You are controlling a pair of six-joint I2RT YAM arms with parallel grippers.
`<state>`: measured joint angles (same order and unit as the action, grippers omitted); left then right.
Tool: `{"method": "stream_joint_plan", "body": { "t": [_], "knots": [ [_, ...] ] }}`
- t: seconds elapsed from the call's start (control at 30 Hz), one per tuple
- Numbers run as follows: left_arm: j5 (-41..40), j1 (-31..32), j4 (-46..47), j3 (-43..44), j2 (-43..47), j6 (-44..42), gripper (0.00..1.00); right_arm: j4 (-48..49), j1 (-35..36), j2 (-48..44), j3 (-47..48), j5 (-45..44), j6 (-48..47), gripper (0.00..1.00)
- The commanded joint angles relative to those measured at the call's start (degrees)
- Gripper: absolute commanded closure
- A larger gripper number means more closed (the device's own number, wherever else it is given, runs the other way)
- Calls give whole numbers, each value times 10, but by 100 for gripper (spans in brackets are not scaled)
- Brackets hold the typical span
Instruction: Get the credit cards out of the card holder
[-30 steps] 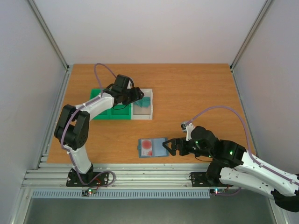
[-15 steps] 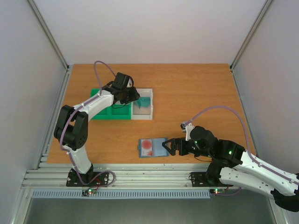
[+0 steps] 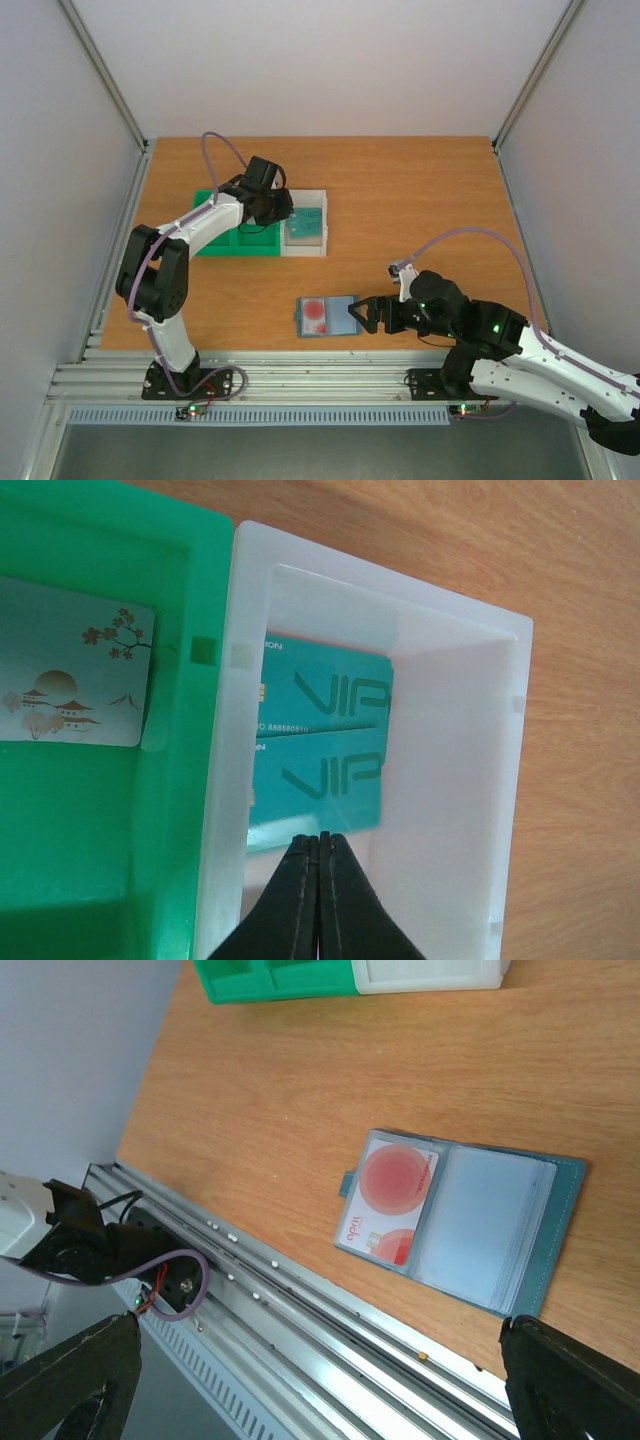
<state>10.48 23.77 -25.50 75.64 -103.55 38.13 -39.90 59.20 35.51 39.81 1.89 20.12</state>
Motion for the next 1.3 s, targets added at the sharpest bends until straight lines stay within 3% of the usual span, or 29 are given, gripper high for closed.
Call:
{"method": "stream_joint_plan", "body": {
  "t": [0.0, 0.2, 0.43, 0.7, 0.8, 0.83, 1.03, 1.27],
  "knots": [
    [-3, 2, 20, 3, -11, 7, 99, -1, 2, -15, -7, -11, 4, 2],
    [-1, 2, 31, -7, -11, 18, 99, -7, 2, -22, -10, -13, 2, 2],
    [11, 7, 26, -44, 53, 16, 61, -14, 2, -2, -11, -25, 2, 2],
    [57, 28, -25, -126, 173, -10, 46, -31, 2, 116, 20, -54, 8, 2],
    [74, 38, -28, -187, 217, -13, 47, -5, 2, 172, 27, -30, -6, 3],
    [83, 42, -21, -206, 232, -10, 48, 10, 2, 187, 26, -17, -11, 7],
    [117, 74, 4, -298, 303, 8, 54, 102, 2, 270, 16, 26, -10, 55],
    [146, 100, 61, -382, 362, 42, 60, 196, 2, 338, -8, 52, 5, 63]
  ]
}}
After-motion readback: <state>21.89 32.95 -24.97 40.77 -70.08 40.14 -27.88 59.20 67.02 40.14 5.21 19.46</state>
